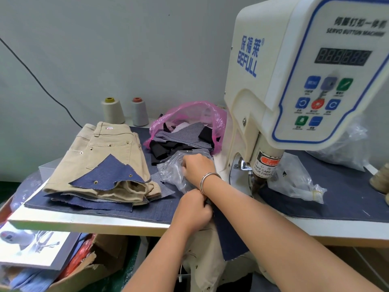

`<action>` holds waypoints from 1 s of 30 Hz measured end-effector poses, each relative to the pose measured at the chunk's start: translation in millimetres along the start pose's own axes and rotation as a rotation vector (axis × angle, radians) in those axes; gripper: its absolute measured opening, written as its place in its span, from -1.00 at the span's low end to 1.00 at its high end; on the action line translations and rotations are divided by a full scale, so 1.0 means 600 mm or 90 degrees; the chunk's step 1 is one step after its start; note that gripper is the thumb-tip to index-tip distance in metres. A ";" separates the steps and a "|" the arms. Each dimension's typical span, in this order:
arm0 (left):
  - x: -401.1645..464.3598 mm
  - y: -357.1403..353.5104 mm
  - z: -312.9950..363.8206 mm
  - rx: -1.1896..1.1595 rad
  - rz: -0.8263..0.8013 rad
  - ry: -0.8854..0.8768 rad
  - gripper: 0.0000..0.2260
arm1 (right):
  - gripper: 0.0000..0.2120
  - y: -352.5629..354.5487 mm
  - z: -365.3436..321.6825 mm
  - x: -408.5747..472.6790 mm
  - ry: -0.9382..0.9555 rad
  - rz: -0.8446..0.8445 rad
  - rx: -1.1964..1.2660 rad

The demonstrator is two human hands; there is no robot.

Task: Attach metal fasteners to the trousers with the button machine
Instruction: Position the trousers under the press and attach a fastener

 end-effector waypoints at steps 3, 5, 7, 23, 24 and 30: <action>-0.002 0.004 0.004 -0.014 0.002 -0.003 -0.94 | -0.85 0.018 0.010 -0.015 -0.049 0.053 0.156; -0.004 0.007 0.005 -0.034 0.004 -0.004 -0.86 | -0.90 0.037 0.015 -0.046 -0.055 0.120 0.276; -0.005 0.009 0.006 -0.055 -0.001 -0.004 -0.85 | -0.94 0.056 0.024 -0.103 -0.065 0.190 0.413; -0.006 0.009 0.009 -0.012 0.027 -0.008 -0.92 | -0.83 0.130 0.198 -0.287 -0.116 0.104 0.367; -0.006 0.009 0.010 -0.012 0.026 -0.010 -0.92 | -0.87 0.132 0.195 -0.283 -0.090 0.102 0.317; -0.006 0.010 0.010 -0.011 0.033 -0.009 -0.92 | -0.85 0.145 0.177 -0.267 0.067 0.089 0.116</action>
Point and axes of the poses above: each hand's wrist, its own x-axis towards the middle knuckle, its own y-axis out of the back of the hand, z = x × y, the point moved 5 cm from there along x, towards the middle knuckle, and after that the axes turned 2 degrees about y, right-handed, at the moved point
